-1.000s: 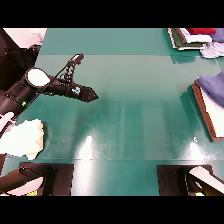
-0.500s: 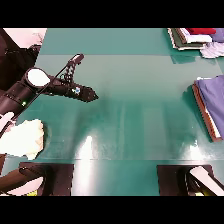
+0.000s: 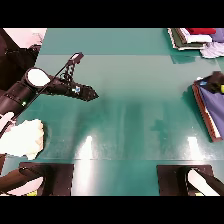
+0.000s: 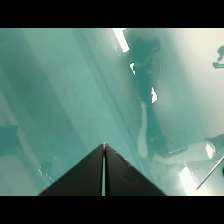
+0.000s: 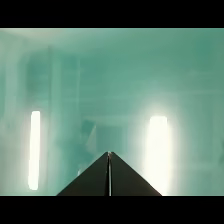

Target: Fold the shirts.

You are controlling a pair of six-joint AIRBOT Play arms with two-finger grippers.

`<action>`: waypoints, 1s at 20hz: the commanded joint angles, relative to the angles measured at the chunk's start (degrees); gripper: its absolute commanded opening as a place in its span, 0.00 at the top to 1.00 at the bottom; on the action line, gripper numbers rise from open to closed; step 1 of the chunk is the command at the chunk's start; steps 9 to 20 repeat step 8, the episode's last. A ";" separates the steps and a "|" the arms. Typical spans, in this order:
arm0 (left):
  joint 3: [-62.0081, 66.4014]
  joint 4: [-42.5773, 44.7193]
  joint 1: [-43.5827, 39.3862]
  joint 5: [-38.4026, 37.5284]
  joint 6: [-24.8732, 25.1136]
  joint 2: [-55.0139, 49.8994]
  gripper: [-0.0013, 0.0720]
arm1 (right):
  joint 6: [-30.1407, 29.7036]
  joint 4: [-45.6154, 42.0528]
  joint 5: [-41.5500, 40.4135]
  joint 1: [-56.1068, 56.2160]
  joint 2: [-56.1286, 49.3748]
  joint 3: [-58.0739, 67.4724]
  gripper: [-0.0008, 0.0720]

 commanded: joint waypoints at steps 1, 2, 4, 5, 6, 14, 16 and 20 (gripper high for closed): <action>0.07 0.00 -0.02 0.42 -0.04 0.00 0.94 | -0.13 -1.57 -3.56 8.83 0.04 -0.04 0.96; 0.07 0.00 -0.02 0.39 -0.04 0.00 0.94 | -0.11 -2.58 -3.52 9.66 0.04 -0.04 0.96; 0.07 0.00 -0.02 0.39 -0.04 0.00 0.94 | -0.11 -2.60 -3.34 10.03 0.04 -0.04 0.96; 0.07 0.00 -0.02 0.39 -0.04 0.00 0.94 | -0.11 -2.54 -3.34 10.01 0.04 -0.04 0.96; 0.07 0.00 -0.02 0.39 -0.04 0.00 0.94 | -0.11 -2.54 -3.32 9.70 0.04 -0.04 0.96; 0.07 0.00 -0.02 0.39 -0.04 0.00 0.94 | -0.11 -2.49 -3.10 9.14 0.04 -0.04 0.96; 0.07 0.00 -0.02 0.39 -0.04 0.00 0.94 | -0.11 -2.49 -3.10 9.14 0.04 -0.04 0.96; 0.07 0.00 -0.02 0.39 -0.04 0.00 0.94 | -0.11 -2.49 -3.10 9.14 0.04 -0.04 0.96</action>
